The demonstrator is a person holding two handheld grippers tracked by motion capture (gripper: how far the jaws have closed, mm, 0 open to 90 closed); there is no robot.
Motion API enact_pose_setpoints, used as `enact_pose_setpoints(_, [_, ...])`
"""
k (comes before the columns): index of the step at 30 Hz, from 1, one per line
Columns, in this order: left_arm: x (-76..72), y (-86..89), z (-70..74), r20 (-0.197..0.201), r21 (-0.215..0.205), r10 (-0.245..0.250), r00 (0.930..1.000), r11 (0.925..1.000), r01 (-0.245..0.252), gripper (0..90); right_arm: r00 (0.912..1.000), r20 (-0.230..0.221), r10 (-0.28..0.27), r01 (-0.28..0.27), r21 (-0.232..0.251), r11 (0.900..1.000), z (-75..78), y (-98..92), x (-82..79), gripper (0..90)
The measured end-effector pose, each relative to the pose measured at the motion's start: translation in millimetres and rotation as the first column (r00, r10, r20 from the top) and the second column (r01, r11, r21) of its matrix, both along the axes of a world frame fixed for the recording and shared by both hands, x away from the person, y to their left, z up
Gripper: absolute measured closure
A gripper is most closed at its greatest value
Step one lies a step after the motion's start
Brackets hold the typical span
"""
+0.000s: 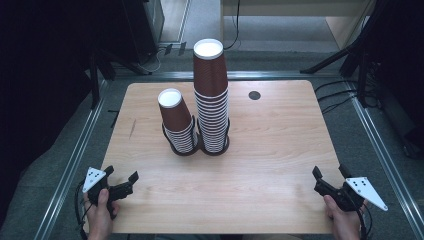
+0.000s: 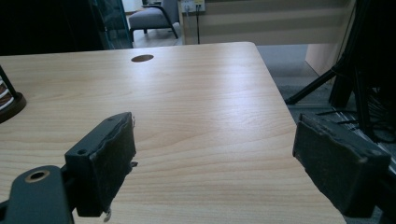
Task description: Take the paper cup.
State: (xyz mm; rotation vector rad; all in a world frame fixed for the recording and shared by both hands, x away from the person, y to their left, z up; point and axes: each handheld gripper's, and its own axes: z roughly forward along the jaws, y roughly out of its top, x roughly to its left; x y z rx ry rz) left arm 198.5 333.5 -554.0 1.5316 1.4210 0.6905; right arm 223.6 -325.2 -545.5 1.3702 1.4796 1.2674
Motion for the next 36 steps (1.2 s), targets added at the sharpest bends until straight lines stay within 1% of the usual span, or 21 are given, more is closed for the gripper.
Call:
enact_pose_setpoints(3, [1.3, 0.7, -0.2, -0.007, -0.006, 0.004, 1.0, 1.0, -0.005, 0.0, 1.0, 0.002, -0.003, 0.003, 0.009, 1.0, 0.7, 0.1, 0.1, 13.1])
enact_pose_setpoints(4, [2.5, 1.3, -0.5, -0.017, -0.013, 0.008, 0.9998, 0.9999, -0.008, 0.0, 1.0, 0.001, -0.003, 0.003, 0.029, 1.0, 1.8, -1.3, 0.5, 13.3])
enact_pose_setpoints(5, [3.7, 2.2, -0.6, -0.026, -0.019, 0.008, 0.9996, 0.9998, -0.008, 0.0, 1.0, -0.004, 0.008, -0.008, 0.088, 0.996, 4.1, -3.2, 1.4, 13.3])
enact_pose_setpoints(7, [5.3, 3.4, -0.8, -0.035, -0.03, 0.011, 0.9993, 0.9995, -0.012, 0.0, 1.0, -0.003, 0.006, -0.006, 0.096, 0.995, 5.6, -3.0, 2.0, 13.2])
enact_pose_setpoints(10, [5.9, 2.9, -0.8, -0.032, -0.026, 0.01, 0.9994, 0.9996, -0.011, 0.0, 0.9999, 0.014, 0.01, -0.011, 0.081, 0.997, 16.6, 1.4, 4.2, 13.3])
enact_pose_setpoints(11, [6.6, 1.4, -0.9, -0.031, -0.018, -0.007, 0.9995, 0.9998, 0.006, 0.0, 0.9991, 0.04, 0.015, -0.017, 0.06, 0.998, 27.2, 6.6, 4.5, 13.2])
enact_pose_setpoints(12, [6.8, 0.6, -0.9, -0.033, -0.011, -0.013, 0.9994, 0.9999, 0.013, 0.0, 0.9987, 0.045, 0.024, -0.026, 0.05, 0.998, 32.2, 9.6, 5.1, 13.3])
enact_pose_setpoints(14, [6.5, -0.2, -0.9, -0.029, 0.0, -0.02, 0.9994, 0.9998, 0.02, 0.0, 0.9989, 0.041, 0.023, -0.024, 0.034, 0.999, 40.8, 16.8, 7.0, 13.3])
enact_pose_setpoints(15, [6.5, -0.2, -0.9, -0.029, 0.0, -0.02, 0.9994, 0.9998, 0.02, 0.0, 0.9989, 0.041, 0.023, -0.024, 0.034, 0.999, 40.8, 16.8, 7.0, 13.3])
enact_pose_setpoints(17, [5.3, -1.2, -0.7, -0.02, 0.004, -0.023, 0.9995, 0.9997, 0.023, 0.0, 0.9989, 0.03, 0.037, -0.038, 0.038, 0.999, 52.7, 28.7, 9.9, 13.4])
enact_pose_setpoints(19, [4.3, -1.8, -0.4, -0.013, 0.011, -0.034, 0.9993, 0.9994, 0.034, 0.0, 0.9984, 0.031, 0.047, -0.048, 0.043, 0.998, 56.5, 33.1, 11.0, 13.4])
enact_pose_setpoints(20, [3.9, -2.3, -0.3, -0.012, 0.012, -0.038, 0.9992, 0.9992, 0.039, 0.0, 0.9978, 0.031, 0.059, -0.06, 0.042, 0.997, 64.4, 42.2, 14.0, 13.4])
enact_pose_setpoints(21, [3.4, -2.5, -0.1, -0.01, 0.017, -0.045, 0.9989, 0.9988, 0.046, 0.0, 0.9978, 0.031, 0.059, -0.06, 0.042, 0.997, 64.4, 42.2, 14.0, 13.4])
enact_pose_setpoints(22, [3.0, -3.1, 0.1, -0.008, 0.023, -0.049, 0.9988, 0.9985, 0.049, 0.0, 0.9969, 0.034, 0.071, -0.072, 0.048, 0.996, 68.5, 46.7, 15.4, 13.4])
enact_pose_setpoints(23, [2.3, -4.2, 0.1, -0.005, 0.031, -0.054, 0.9985, 0.9981, 0.054, 0.0, 0.9953, 0.038, 0.089, -0.091, 0.043, 0.995, 77.4, 56.3, 19.2, 13.4])
enact_pose_setpoints(25, [1.8, -4.1, 0.2, -0.001, 0.034, -0.056, 0.9984, 0.9978, 0.056, 0.0, 0.9934, 0.049, 0.104, -0.106, 0.034, 0.994, 86.7, 65.6, 23.3, 13.6])
enact_pose_setpoints(26, [1.8, -4.1, 0.2, -0.001, 0.034, -0.056, 0.9984, 0.9978, 0.056, 0.0, 0.9934, 0.049, 0.104, -0.106, 0.034, 0.994, 86.7, 65.6, 23.3, 13.6])
enact_pose_setpoints(31, [1.5, -2.4, 0.5, 0.004, 0.017, -0.053, 0.9986, 0.9984, 0.053, 0.0, 0.9867, 0.072, 0.146, -0.148, 0.025, 0.989, 106.2, 88.3, 33.0, 13.7])
enact_pose_setpoints(32, [1.3, -2.2, 0.5, 0.004, 0.015, -0.053, 0.9986, 0.9985, 0.053, 0.0, 0.9828, 0.083, 0.165, -0.167, 0.015, 0.986, 111.3, 97.5, 36.4, 13.7])
enact_pose_setpoints(35, [1.0, -2.1, 0.6, 0.006, 0.016, -0.056, 0.9984, 0.9983, 0.056, 0.0, 0.979, 0.092, 0.182, -0.183, 0.0, 0.983, 117.8, 110.4, 41.5, 13.7])
enact_pose_setpoints(36, [0.9, -2.0, 0.6, 0.006, 0.016, -0.058, 0.9983, 0.9982, 0.058, 0.0, 0.979, 0.092, 0.182, -0.183, 0.0, 0.983, 117.8, 110.4, 41.5, 13.7])
